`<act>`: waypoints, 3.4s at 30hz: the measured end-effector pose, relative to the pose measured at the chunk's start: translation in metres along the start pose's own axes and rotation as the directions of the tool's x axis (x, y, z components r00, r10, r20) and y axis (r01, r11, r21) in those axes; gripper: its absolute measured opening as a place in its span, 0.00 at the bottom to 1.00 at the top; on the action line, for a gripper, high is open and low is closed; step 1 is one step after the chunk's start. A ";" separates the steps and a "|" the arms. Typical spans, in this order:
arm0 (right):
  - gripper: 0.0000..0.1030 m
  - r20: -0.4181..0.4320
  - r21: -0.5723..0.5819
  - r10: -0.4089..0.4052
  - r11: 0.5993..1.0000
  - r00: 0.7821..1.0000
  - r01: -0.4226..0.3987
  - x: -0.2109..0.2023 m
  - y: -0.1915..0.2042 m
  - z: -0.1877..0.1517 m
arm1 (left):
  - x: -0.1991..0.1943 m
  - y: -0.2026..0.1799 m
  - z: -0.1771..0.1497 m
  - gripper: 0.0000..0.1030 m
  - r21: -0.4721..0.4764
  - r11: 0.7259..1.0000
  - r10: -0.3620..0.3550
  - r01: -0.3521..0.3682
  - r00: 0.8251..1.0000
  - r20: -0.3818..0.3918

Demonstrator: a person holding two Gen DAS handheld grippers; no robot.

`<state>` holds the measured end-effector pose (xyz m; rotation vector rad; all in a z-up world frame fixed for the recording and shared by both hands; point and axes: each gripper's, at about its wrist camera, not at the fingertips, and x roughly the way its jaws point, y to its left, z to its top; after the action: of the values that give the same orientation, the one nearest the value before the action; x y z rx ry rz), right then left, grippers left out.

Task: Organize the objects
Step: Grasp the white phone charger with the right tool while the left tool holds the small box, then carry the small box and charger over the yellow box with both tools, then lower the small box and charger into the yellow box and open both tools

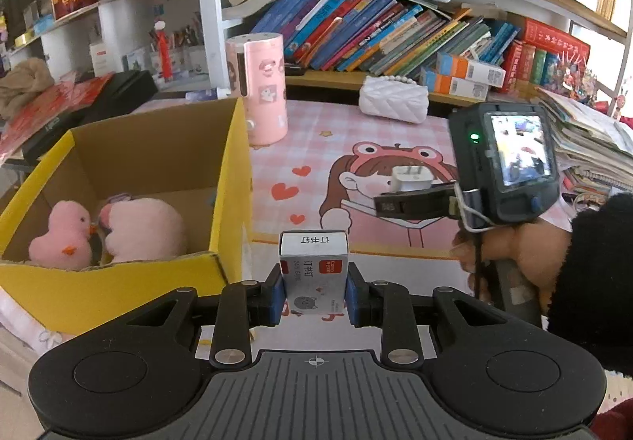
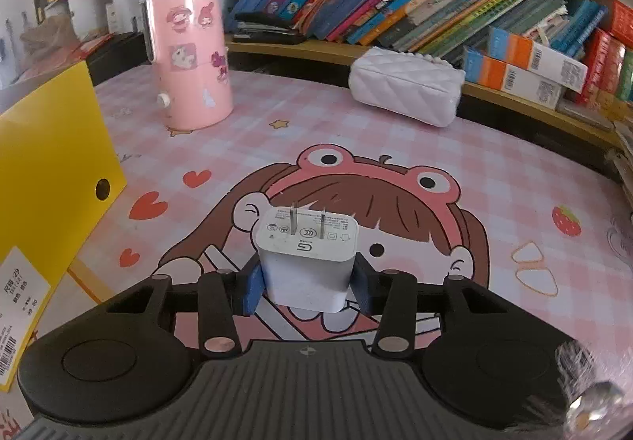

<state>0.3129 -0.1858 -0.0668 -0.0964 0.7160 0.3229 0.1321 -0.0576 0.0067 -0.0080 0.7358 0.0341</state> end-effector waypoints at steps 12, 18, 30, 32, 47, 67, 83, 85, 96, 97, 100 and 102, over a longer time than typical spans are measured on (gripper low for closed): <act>0.41 0.029 0.050 -0.029 0.998 0.999 0.027 -0.091 -0.008 -0.025 | -0.021 0.008 -0.012 0.27 -0.013 0.999 -0.043 0.043 0.998 0.040; 0.41 0.040 0.045 -0.056 0.998 0.998 0.054 -0.148 0.001 -0.043 | -0.040 0.022 -0.022 0.27 -0.007 0.996 -0.087 0.088 0.993 0.081; 0.41 0.011 0.064 -0.098 0.993 0.995 0.097 -0.217 0.062 -0.088 | -0.077 0.078 -0.056 0.27 -0.050 0.990 -0.127 0.132 0.988 0.092; 0.41 0.006 0.061 -0.095 0.994 0.995 0.095 -0.224 0.076 -0.095 | -0.085 0.089 -0.062 0.27 -0.062 0.989 -0.130 0.136 0.987 0.093; 0.41 0.012 -0.007 -0.024 1.000 1.000 0.024 -0.255 0.182 -0.129 | -0.133 0.163 -0.107 0.27 -0.092 0.990 -0.095 0.102 0.992 0.083; 0.41 0.022 -0.162 0.104 0.982 0.994 -0.099 -0.262 0.277 -0.123 | -0.173 0.225 -0.130 0.27 -0.171 0.985 -0.008 0.032 0.990 0.139; 0.41 0.024 -0.136 0.100 0.986 0.995 -0.096 -0.233 0.264 -0.090 | -0.141 0.218 -0.088 0.27 -0.130 0.991 -0.010 0.032 0.985 0.170; 0.41 0.045 -0.137 0.104 0.986 0.994 -0.097 -0.228 0.260 -0.078 | -0.134 0.217 -0.073 0.27 -0.127 0.991 -0.003 0.028 0.981 0.191; 0.41 0.187 -0.159 0.117 0.983 0.975 -0.088 -0.195 0.227 0.009 | -0.085 0.193 -0.008 0.27 -0.096 0.995 0.022 0.003 0.966 0.258; 0.41 0.192 -0.160 0.117 0.983 0.974 -0.086 -0.189 0.223 0.016 | -0.079 0.190 -0.005 0.27 -0.095 0.995 0.024 0.000 0.967 0.255; 0.41 0.193 -0.168 0.122 0.982 0.974 -0.089 -0.170 0.214 0.037 | -0.058 0.182 0.006 0.27 -0.092 0.996 0.038 -0.018 0.973 0.227; 0.41 0.188 -0.179 0.129 0.979 0.974 -0.095 -0.154 0.210 0.048 | -0.046 0.176 0.011 0.27 -0.090 0.996 0.042 -0.025 0.978 0.204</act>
<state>0.1661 -0.0173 0.0757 -0.1818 0.4957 0.4951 0.0999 0.1168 0.0466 -0.0741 0.5270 0.0978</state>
